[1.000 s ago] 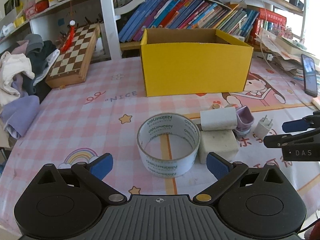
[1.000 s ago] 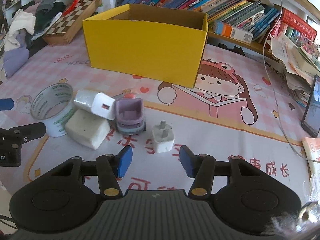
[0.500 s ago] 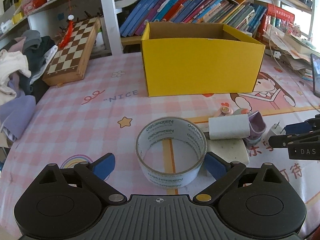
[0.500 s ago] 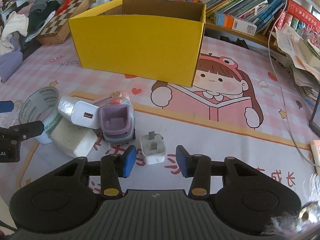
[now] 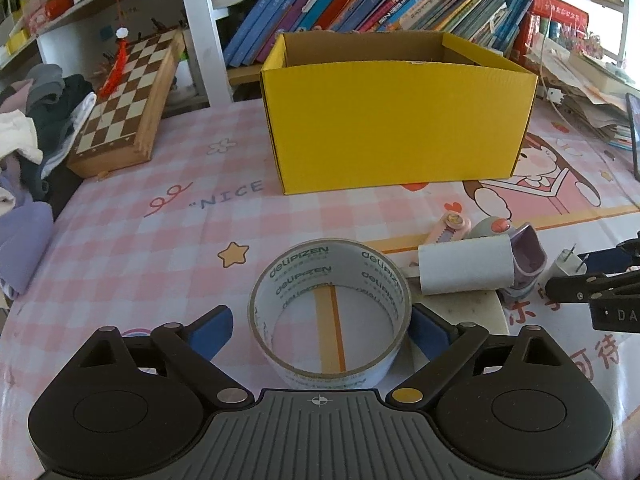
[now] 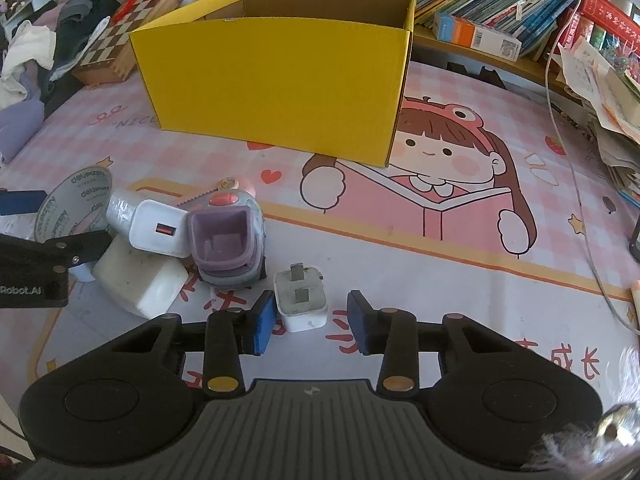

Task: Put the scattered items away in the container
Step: 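Close the left gripper on the tape roll while the right gripper grasps the white plug, then lift the tape roll and plug and carry both over the yellow box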

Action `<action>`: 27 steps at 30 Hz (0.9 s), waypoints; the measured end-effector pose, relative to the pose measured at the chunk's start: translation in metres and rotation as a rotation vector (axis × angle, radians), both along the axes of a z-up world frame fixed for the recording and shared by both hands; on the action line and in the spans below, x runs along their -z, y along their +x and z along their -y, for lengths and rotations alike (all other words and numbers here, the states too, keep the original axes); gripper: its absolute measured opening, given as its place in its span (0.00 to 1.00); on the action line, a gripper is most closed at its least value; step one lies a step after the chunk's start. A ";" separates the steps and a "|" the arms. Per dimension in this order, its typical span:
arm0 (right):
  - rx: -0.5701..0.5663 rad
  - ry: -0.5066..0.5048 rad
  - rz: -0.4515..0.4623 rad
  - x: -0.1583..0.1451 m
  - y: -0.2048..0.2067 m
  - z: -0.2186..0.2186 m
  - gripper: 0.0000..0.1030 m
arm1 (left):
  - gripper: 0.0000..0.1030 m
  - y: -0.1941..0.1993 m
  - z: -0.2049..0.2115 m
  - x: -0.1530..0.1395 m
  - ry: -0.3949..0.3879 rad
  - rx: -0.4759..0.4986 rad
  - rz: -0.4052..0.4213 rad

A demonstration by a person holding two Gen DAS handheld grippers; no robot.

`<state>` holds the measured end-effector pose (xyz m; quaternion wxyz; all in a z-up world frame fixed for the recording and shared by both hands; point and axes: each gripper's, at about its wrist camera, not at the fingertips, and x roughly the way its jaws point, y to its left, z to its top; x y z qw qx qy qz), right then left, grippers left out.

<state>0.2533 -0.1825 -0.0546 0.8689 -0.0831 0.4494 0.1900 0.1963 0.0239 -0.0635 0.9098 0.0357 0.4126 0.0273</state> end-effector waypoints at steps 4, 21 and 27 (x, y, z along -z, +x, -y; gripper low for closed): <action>-0.006 -0.001 -0.009 0.002 0.000 -0.001 0.30 | 0.83 0.002 -0.001 0.002 -0.018 0.005 -0.006; -0.001 0.036 0.034 -0.014 -0.008 0.002 0.24 | 0.82 -0.014 -0.019 -0.016 -0.088 -0.033 0.043; 0.009 0.058 0.064 -0.031 -0.012 0.007 0.24 | 0.82 -0.022 -0.021 -0.032 -0.097 -0.022 0.080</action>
